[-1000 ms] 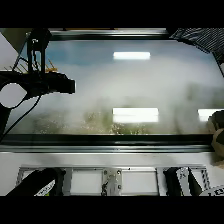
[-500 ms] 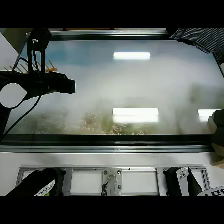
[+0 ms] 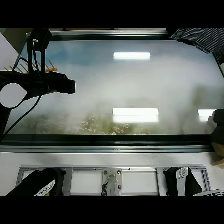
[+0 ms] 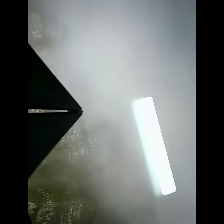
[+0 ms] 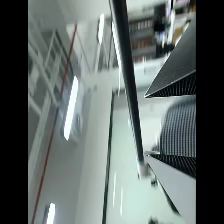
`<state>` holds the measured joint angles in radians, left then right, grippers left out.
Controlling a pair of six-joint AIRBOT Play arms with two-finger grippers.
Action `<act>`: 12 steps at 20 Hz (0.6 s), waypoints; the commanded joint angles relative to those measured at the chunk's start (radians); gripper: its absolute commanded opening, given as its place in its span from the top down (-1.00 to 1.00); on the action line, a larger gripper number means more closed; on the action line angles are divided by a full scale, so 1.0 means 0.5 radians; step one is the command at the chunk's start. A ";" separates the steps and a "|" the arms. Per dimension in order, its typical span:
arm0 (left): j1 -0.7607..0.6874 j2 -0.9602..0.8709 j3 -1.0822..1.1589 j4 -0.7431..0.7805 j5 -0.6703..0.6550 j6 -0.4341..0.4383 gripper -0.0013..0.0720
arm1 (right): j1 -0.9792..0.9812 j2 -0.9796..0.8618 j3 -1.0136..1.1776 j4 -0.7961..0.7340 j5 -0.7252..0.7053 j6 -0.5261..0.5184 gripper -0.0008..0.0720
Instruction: Fold the clothes and pants, and hang the long-sleeved shirts on hangers.
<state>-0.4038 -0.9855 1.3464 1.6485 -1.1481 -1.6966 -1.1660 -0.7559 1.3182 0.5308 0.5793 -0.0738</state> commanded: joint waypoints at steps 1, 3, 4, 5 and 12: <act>0.001 -0.001 -0.001 -0.001 0.001 -0.003 0.92 | 0.056 -0.125 -0.002 -0.359 1.096 0.668 -0.05; 0.001 -0.001 -0.001 -0.002 0.001 -0.004 0.92 | 0.262 -0.239 -0.002 -0.720 1.495 0.935 -0.05; 0.001 -0.001 -0.001 -0.003 0.001 -0.005 0.92 | 0.414 -0.268 -0.002 -0.936 1.545 1.011 -0.04; 0.001 -0.001 -0.001 -0.006 0.000 -0.008 0.92 | 0.610 -0.275 -0.011 -1.202 1.517 1.073 -0.04; 0.001 -0.001 -0.002 -0.254 -0.007 -0.050 0.92 | 2.104 -0.276 -0.356 -2.250 1.109 1.444 -0.04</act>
<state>-0.4038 -0.9855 1.3460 1.5803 -1.1484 -1.7164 -0.3878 -0.8902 1.2224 -0.3817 1.2118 0.5598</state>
